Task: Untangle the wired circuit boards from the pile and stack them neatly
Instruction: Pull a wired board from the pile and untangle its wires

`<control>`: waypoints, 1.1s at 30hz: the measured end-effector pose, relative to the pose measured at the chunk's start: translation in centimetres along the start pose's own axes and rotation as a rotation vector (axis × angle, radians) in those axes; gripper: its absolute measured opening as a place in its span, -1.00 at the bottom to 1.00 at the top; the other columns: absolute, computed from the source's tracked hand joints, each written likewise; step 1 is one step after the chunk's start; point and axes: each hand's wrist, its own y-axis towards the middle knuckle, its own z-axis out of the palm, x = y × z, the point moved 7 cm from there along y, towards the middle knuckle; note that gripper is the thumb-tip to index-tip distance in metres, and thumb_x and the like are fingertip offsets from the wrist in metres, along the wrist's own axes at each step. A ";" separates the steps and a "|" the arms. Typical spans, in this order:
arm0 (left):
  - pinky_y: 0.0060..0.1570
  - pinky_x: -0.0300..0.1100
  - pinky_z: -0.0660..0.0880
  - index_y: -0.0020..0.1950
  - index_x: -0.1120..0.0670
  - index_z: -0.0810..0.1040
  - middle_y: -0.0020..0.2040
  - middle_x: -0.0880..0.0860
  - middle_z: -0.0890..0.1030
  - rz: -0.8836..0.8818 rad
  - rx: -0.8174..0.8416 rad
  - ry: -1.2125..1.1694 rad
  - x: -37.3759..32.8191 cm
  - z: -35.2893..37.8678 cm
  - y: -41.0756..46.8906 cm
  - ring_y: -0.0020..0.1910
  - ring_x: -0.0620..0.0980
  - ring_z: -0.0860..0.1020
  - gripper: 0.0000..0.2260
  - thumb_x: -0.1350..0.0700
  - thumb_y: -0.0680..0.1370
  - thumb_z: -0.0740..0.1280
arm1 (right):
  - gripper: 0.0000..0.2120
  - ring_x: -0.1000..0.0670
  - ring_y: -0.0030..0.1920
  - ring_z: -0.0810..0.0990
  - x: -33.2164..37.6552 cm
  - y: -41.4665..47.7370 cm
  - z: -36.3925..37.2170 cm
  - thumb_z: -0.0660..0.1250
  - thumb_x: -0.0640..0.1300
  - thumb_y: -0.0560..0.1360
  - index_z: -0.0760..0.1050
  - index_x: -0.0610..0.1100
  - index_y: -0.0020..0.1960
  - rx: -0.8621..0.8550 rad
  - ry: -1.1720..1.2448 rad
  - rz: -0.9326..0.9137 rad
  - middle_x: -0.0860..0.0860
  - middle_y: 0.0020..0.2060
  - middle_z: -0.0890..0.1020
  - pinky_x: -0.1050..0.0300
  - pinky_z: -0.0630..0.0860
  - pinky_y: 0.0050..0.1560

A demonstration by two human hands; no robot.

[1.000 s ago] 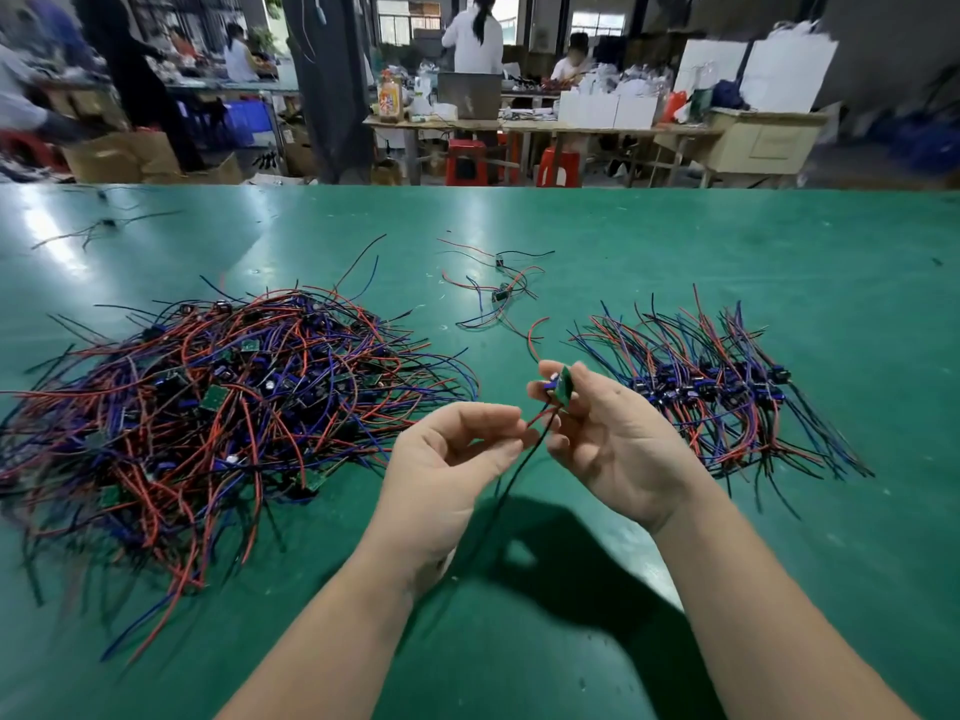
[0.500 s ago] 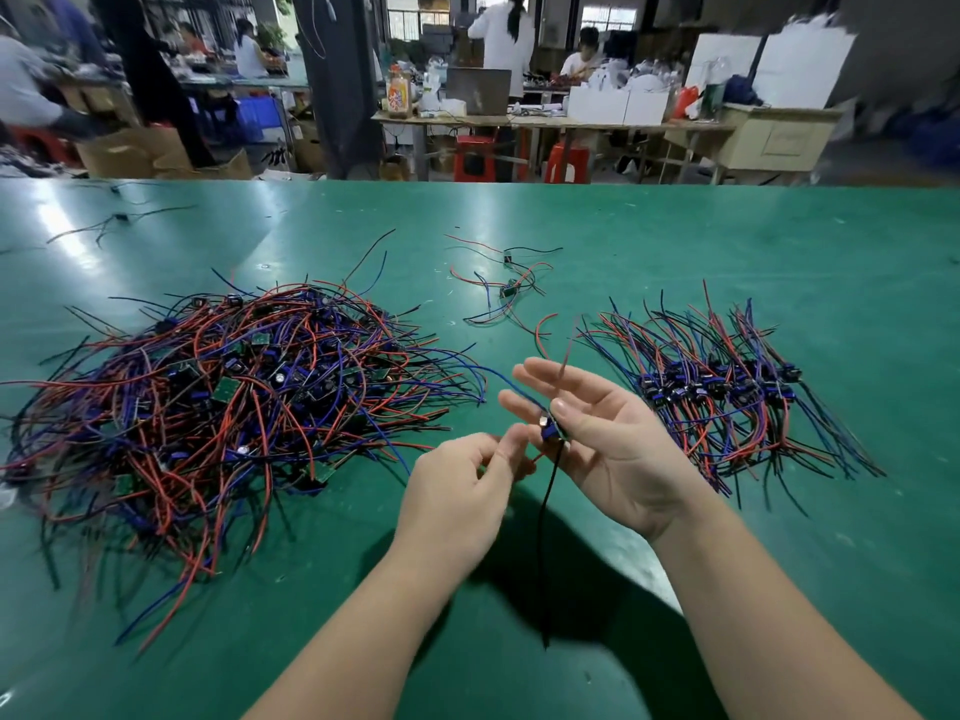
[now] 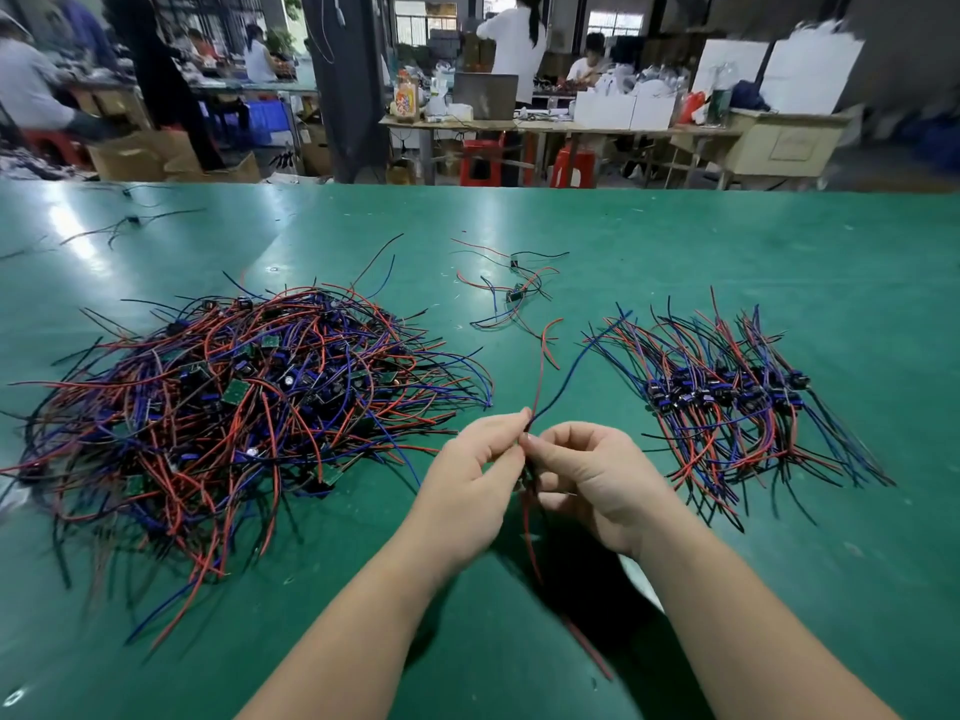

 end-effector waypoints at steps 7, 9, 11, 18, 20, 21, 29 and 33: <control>0.28 -0.16 0.42 0.39 -0.10 0.39 0.16 -0.05 0.62 0.042 0.024 0.189 0.1 -0.7 -0.1 0.10 -0.22 0.57 -0.50 0.27 0.52 0.36 | -0.76 0.10 -0.48 0.43 -0.6 0.1 0.3 0.47 -0.06 0.27 0.61 -0.21 -0.18 0.053 -0.064 0.042 -0.02 -0.40 0.58 0.30 0.41 -0.47; 0.20 -0.28 0.46 0.41 -0.37 0.11 0.11 -0.12 0.61 0.091 0.033 0.263 0.0 -0.8 -0.2 -0.03 -0.30 0.58 -0.21 0.28 0.46 0.40 | -0.84 0.10 -0.47 0.46 -1.0 0.1 0.6 0.46 -0.12 0.34 0.60 -0.20 -0.17 0.074 -0.054 0.076 -0.05 -0.35 0.61 0.31 0.43 -0.45; 0.08 -0.28 0.51 0.38 -0.48 -0.16 0.13 -0.20 0.53 0.125 0.043 0.335 -0.1 -0.5 -0.3 -0.08 -0.25 0.58 -0.02 0.24 0.40 0.44 | -0.92 0.07 -0.45 0.52 -1.2 0.2 0.4 0.45 -0.24 0.39 0.56 -0.22 -0.18 0.040 -0.051 0.076 -0.12 -0.27 0.64 0.30 0.46 -0.43; -0.20 -0.23 0.57 0.31 0.22 0.48 -0.05 0.08 0.69 -0.303 -0.037 -0.249 2.5 -0.8 -0.2 -0.19 -0.10 0.65 -0.32 0.03 0.24 0.54 | -0.86 0.07 -0.45 0.47 -0.4 0.5 0.1 0.45 -0.36 0.30 0.52 -0.19 -0.29 -0.012 0.085 0.032 -0.08 -0.39 0.60 0.34 0.38 -0.47; -0.20 -0.22 0.59 0.09 0.23 0.62 -0.11 0.13 0.70 -0.375 0.008 -0.346 2.8 -0.7 -0.3 -0.21 -0.02 0.64 -0.65 0.11 0.36 0.48 | -0.84 0.09 -0.50 0.50 -0.1 0.6 0.1 0.47 -0.29 0.18 0.52 -0.20 -0.29 -0.009 0.162 0.016 -0.06 -0.44 0.60 0.33 0.41 -0.49; -0.24 -0.24 0.59 -0.01 0.21 0.66 -0.16 0.13 0.70 -0.391 0.034 -0.400 2.8 -0.4 -0.4 -0.25 -0.02 0.63 -0.78 0.16 0.39 0.46 | -0.82 0.09 -0.50 0.52 0.0 0.5 0.0 0.47 -0.27 0.15 0.53 -0.20 -0.28 -0.003 0.179 0.008 -0.06 -0.44 0.61 0.31 0.43 -0.47; -0.41 -0.26 0.54 -0.31 0.15 0.70 -0.34 0.12 0.66 -0.421 0.033 -0.464 2.1 -0.2 -0.7 -0.43 -0.05 0.59 -0.79 0.04 0.18 0.52 | -0.82 0.13 -0.54 0.45 0.4 0.8 -0.3 0.49 -0.21 0.18 0.47 -0.16 -0.37 -0.014 0.073 -0.047 0.01 -0.50 0.54 0.36 0.36 -0.52; -0.41 -0.25 0.55 -0.38 0.12 0.67 -0.41 0.08 0.60 -0.420 -0.011 -0.481 2.3 -0.1 -0.6 -0.43 -0.02 0.61 -0.73 -0.07 0.16 0.54 | -0.79 0.13 -0.53 0.44 0.7 0.8 -0.3 0.50 -0.20 0.14 0.46 -0.17 -0.37 0.002 0.044 -0.066 0.01 -0.50 0.54 0.36 0.36 -0.50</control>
